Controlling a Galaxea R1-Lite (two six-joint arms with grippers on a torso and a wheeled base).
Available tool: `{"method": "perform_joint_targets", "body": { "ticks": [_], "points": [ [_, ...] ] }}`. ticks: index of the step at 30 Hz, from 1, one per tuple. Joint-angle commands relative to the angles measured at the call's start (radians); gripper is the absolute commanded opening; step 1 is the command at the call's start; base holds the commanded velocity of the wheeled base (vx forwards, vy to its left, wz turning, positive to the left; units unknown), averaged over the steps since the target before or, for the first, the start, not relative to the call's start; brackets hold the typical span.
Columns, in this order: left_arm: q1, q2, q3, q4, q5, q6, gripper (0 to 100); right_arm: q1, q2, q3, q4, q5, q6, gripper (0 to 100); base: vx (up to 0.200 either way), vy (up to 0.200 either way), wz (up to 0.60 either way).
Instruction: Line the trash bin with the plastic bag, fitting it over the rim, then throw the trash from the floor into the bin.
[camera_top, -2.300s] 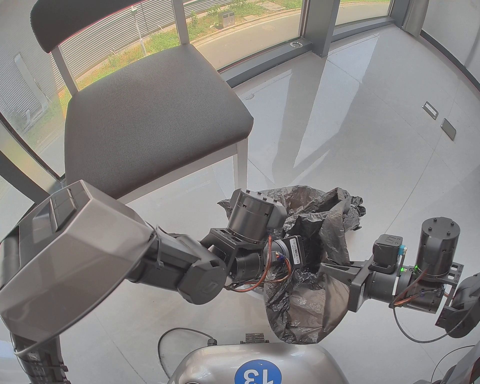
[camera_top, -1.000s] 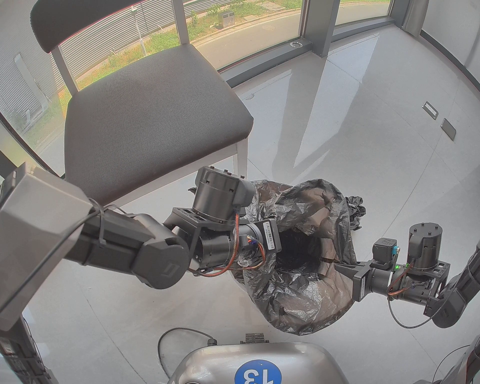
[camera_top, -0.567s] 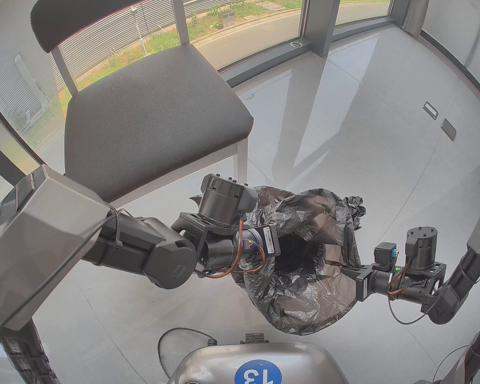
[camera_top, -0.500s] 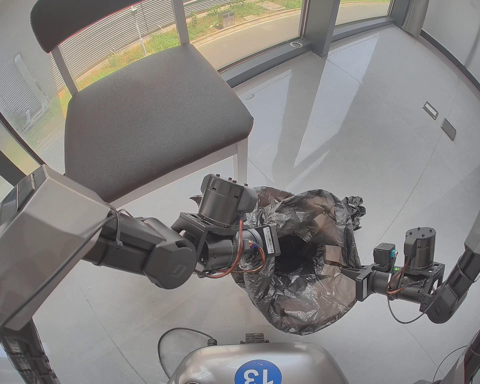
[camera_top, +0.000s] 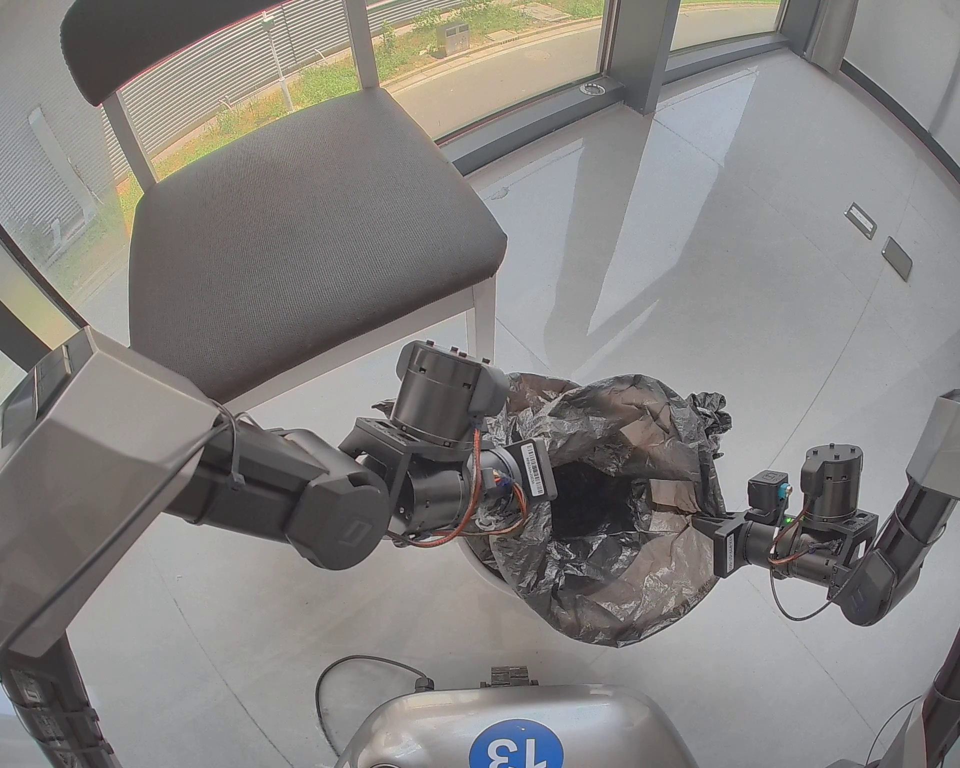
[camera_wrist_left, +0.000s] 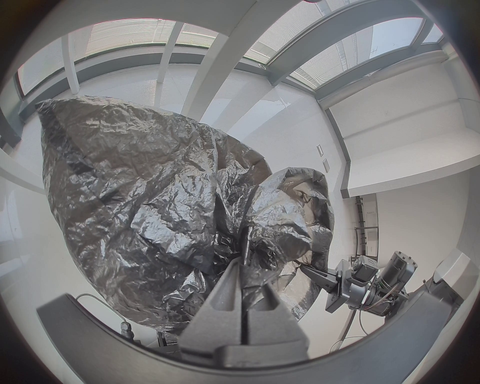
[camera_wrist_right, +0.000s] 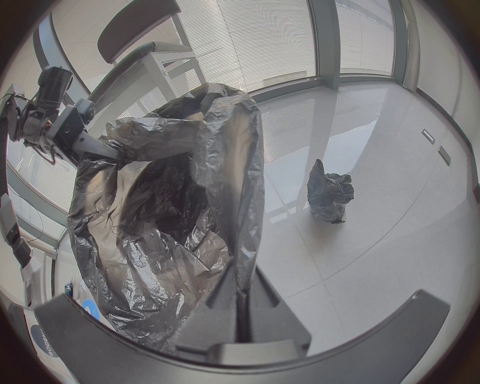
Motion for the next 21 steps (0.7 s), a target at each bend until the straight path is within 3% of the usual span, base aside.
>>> {"method": "perform_joint_targets", "body": {
  "ticks": [1, 9, 14, 21],
  "points": [
    [0.002, -0.002, -0.003, 0.0, -0.001, 0.0, 0, -0.002, 0.025, -0.013, -0.009, 0.001, -0.001, 100, 0.0, 0.0, 0.0],
    [0.002, 0.001, -0.003, -0.002, 0.001, -0.002, 0, -0.003, 0.006, -0.004, -0.049, 0.001, 0.002, 100, 0.0, 0.0, 0.0],
    [0.001, 0.015, -0.012, -0.002, 0.001, -0.005, 0, 0.009, -0.112, -0.006, -0.052, 0.001, 0.006, 100, 0.0, 0.0, 0.0],
    [-0.001, 0.032, -0.048, -0.008, 0.005, -0.037, 0, 0.13, -0.186, 0.051, -0.053, 0.005, 0.015, 100, 0.0, 0.0, 0.0]
  ]
}}
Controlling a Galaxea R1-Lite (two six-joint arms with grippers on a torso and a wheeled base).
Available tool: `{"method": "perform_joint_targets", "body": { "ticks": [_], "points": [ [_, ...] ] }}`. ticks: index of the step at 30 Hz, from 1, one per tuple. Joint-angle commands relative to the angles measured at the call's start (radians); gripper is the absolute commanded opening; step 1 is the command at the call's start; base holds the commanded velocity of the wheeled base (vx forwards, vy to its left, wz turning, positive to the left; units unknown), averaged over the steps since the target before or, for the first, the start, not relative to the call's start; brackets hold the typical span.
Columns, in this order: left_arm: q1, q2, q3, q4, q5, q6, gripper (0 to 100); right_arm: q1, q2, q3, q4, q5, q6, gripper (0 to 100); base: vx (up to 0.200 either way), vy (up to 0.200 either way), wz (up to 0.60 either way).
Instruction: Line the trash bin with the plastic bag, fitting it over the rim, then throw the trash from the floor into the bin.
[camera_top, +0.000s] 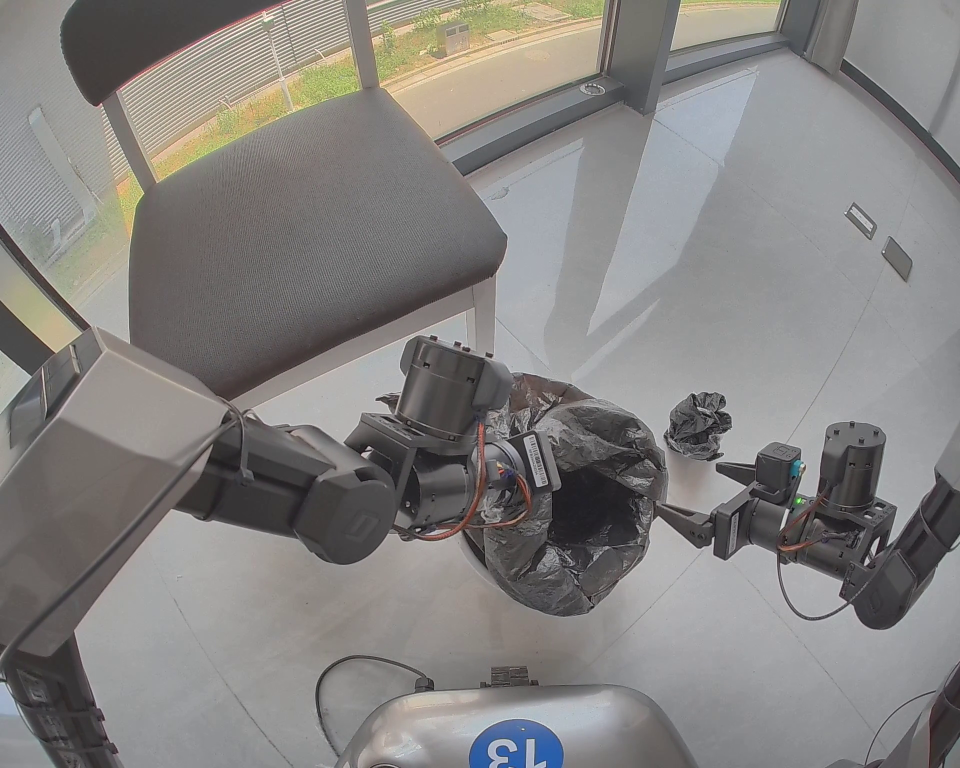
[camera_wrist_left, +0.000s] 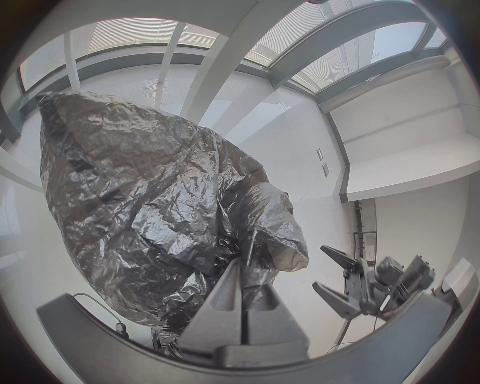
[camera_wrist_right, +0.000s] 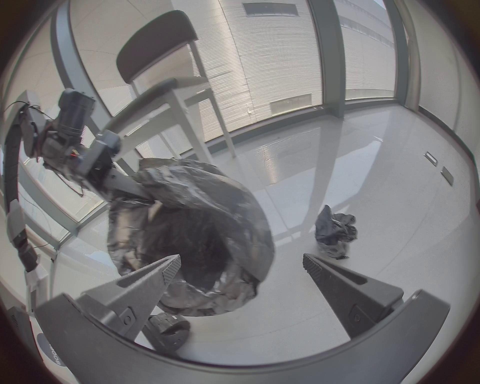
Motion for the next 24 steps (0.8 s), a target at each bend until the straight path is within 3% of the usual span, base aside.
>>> {"method": "perform_joint_targets", "body": {
  "ticks": [1, 5, 9, 24],
  "points": [
    [-0.002, 0.014, -0.019, -0.004, 0.004, -0.011, 0, 0.094, -0.078, 0.061, -0.001, 0.002, 0.006, 100, 0.0, 0.0, 0.0],
    [0.001, 0.007, -0.014, -0.003, 0.012, -0.013, 0, 0.155, -0.074, 0.146, 0.001, 0.002, 0.008, 100, 0.0, 0.0, 0.0],
    [0.003, -0.001, -0.014, -0.003, 0.012, -0.011, 0, 0.152, -0.057, 0.163, 0.008, 0.002, 0.003, 100, 0.0, 0.0, 0.0],
    [0.001, -0.044, 0.003, 0.002, 0.024, -0.011, 0, 0.102, 0.162, -0.072, 0.087, -0.021, -0.023, 100, 0.0, 0.0, 0.0]
  ]
}}
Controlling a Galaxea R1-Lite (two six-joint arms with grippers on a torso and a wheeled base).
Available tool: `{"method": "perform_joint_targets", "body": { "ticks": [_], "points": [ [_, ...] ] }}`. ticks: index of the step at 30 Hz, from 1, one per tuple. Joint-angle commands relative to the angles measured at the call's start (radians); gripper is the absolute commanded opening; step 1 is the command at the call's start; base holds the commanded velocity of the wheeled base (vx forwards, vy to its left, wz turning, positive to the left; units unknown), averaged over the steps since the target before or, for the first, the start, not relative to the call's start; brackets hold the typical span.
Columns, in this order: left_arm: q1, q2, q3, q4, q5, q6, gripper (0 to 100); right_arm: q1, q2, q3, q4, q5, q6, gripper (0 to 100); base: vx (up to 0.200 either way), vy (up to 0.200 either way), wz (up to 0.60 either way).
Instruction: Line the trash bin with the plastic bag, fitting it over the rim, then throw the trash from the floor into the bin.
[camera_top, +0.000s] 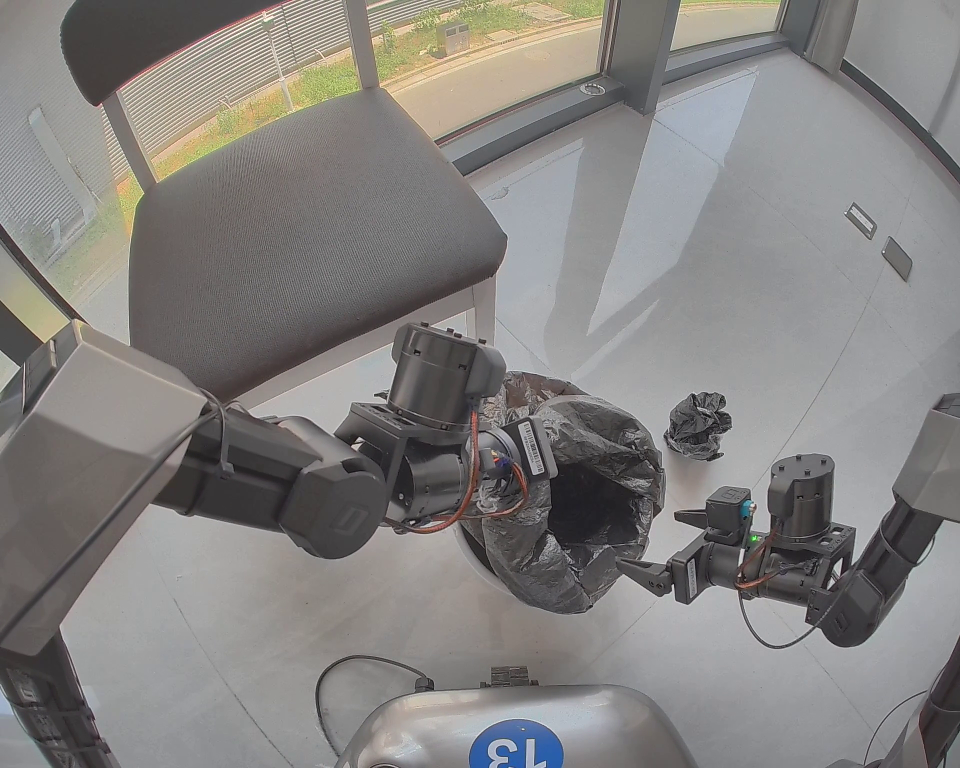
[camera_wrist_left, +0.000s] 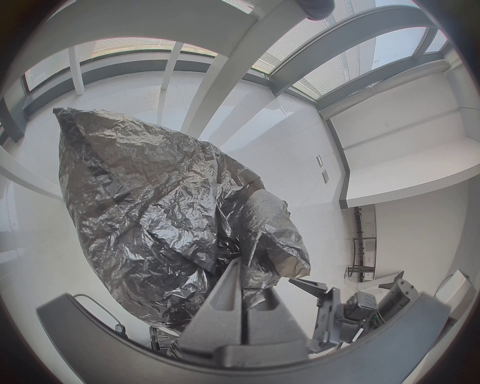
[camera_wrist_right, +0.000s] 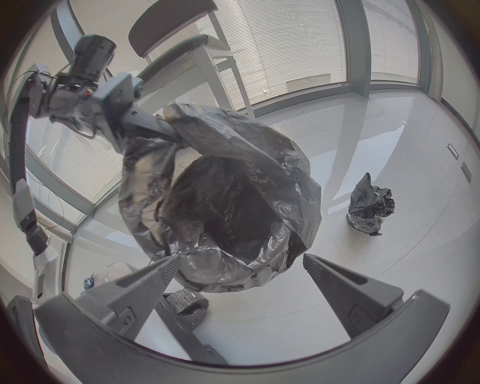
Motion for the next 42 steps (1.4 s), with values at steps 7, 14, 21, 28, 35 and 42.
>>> {"method": "perform_joint_targets", "body": {
  "ticks": [7, 14, 21, 28, 35, 42],
  "points": [
    [-0.013, -0.017, 0.025, -0.001, 0.001, 0.0, 0, -0.011, 0.09, -0.235, 0.159, -0.175, -0.054, 100, 0.0, 0.0, 0.0],
    [-0.022, -0.018, 0.027, 0.0, 0.003, 0.001, 0, 0.002, 0.105, -0.414, 0.29, -0.186, -0.135, 100, 0.0, 0.0, 0.0],
    [-0.025, -0.035, 0.046, 0.0, 0.003, 0.001, 0, 0.074, 0.122, -0.531, 0.445, -0.272, -0.227, 100, 0.0, 0.0, 0.0],
    [-0.025, -0.038, 0.059, -0.001, 0.003, 0.003, 0, 0.097, 0.148, -0.531, 0.502, -0.344, -0.316, 100, 0.0, 0.0, 0.0],
    [-0.031, -0.024, 0.056, -0.006, 0.001, 0.031, 0, 0.097, 0.177, -0.537, 0.528, -0.436, -0.333, 100, 0.0, 0.0, 0.0],
    [-0.031, -0.023, 0.056, -0.006, 0.003, 0.037, 0, 0.088, 0.216, -0.6, 0.532, -0.439, -0.327, 0, 0.0, 0.0, 0.0]
  ]
}}
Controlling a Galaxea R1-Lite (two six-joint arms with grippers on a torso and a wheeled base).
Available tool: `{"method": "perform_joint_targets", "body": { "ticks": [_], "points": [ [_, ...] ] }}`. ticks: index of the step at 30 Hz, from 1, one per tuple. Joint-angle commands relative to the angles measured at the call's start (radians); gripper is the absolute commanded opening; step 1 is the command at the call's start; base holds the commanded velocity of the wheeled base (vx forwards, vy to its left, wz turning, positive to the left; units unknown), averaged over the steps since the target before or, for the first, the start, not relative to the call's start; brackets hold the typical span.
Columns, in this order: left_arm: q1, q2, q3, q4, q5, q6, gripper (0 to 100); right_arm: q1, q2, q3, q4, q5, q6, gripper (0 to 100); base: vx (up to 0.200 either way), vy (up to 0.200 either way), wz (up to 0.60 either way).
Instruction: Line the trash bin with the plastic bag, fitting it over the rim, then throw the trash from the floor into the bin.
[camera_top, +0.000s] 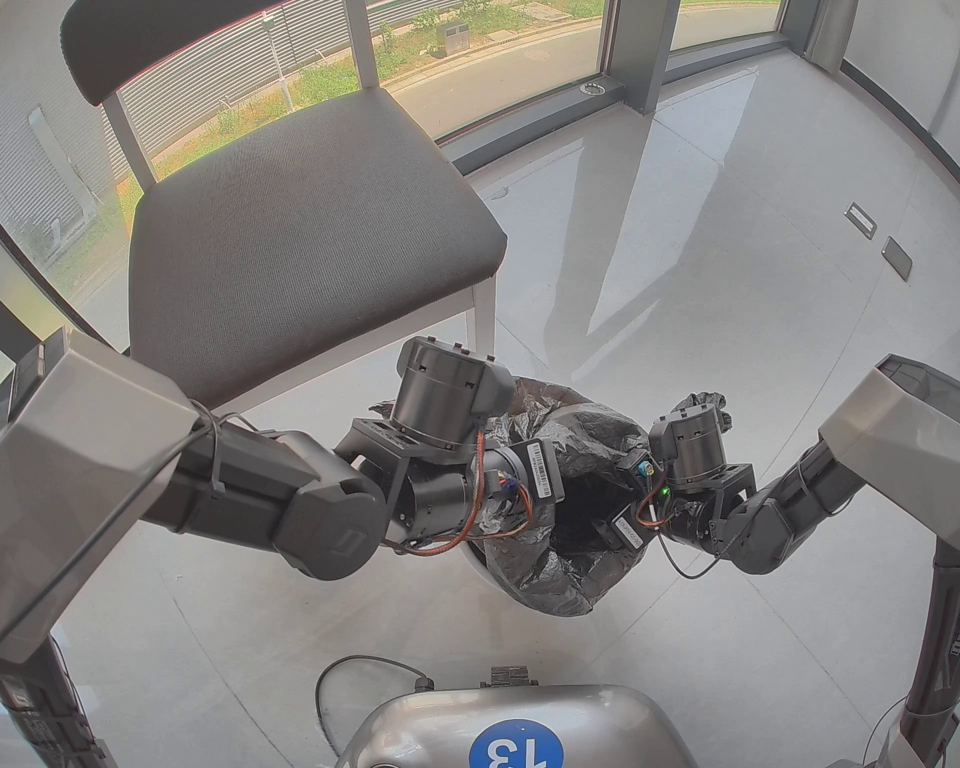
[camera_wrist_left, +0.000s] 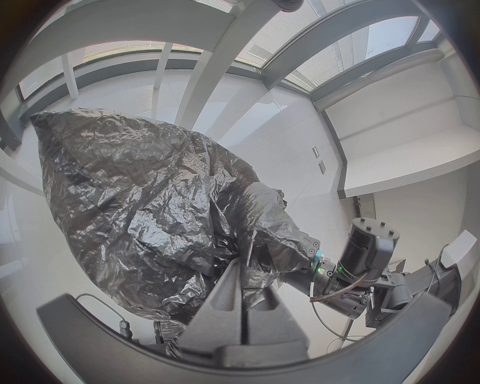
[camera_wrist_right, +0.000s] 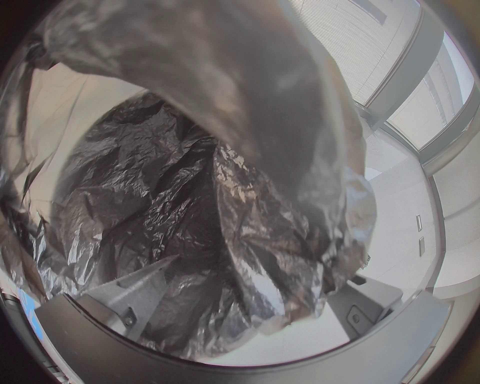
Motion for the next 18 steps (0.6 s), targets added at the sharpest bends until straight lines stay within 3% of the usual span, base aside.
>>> {"method": "perform_joint_targets", "body": {
  "ticks": [1, 18],
  "points": [
    [0.0, 0.003, 0.001, 0.0, 0.0, 0.0, 0, -0.001, 0.034, -0.042, 0.0, 0.001, 0.007, 0, 0.0, 0.0, 0.0],
    [-0.021, 0.031, -0.002, -0.001, 0.0, -0.002, 0, 0.002, 0.005, 0.027, 0.021, 0.0, 0.009, 0, 0.0, 0.0, 0.0]
  ]
}}
